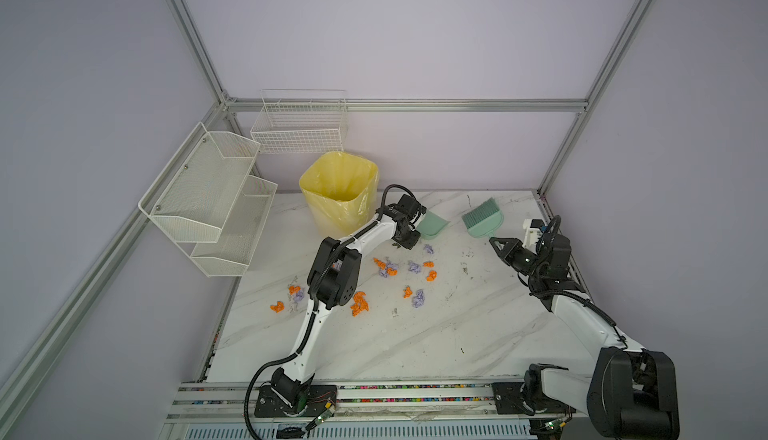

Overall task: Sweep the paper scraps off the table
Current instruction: 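Lower the green dustpan by the scraps with left gripper while right brings brush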

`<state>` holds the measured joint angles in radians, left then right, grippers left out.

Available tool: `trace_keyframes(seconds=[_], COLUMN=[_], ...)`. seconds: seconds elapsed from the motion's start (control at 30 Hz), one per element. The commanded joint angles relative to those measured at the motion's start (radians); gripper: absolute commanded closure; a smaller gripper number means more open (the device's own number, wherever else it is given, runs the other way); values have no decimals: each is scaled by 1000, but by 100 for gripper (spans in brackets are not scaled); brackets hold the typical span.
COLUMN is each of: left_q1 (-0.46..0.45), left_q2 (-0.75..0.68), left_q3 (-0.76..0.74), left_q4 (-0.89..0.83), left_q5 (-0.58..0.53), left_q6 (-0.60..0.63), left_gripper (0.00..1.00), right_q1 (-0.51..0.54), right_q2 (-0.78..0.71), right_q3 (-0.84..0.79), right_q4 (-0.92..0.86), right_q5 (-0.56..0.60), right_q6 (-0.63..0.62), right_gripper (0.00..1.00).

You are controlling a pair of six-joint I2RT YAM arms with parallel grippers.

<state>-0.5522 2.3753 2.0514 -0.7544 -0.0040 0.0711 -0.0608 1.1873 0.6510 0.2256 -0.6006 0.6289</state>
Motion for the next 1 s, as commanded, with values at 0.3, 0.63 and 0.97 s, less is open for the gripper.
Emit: trace_keyframes(seconds=[0.3,0.63,0.97], left_q1=[-14,-58,-111], left_q2=[-348,-658,-1016], left_q3=[-99,-407,-719], left_q4=[-1,-21,-74], left_q5=[47,10,-34], left_q6=[-86,-108,-210], left_gripper=[100,100,100], right_q1=[34,259,396], right_q2=[-42,27,93], right_q3=[179,360,493], right_q4=[-325,-601,-777], right_q5=[153,422,623], right_q6=[-131,-249,-310], right_gripper=[100,100,100])
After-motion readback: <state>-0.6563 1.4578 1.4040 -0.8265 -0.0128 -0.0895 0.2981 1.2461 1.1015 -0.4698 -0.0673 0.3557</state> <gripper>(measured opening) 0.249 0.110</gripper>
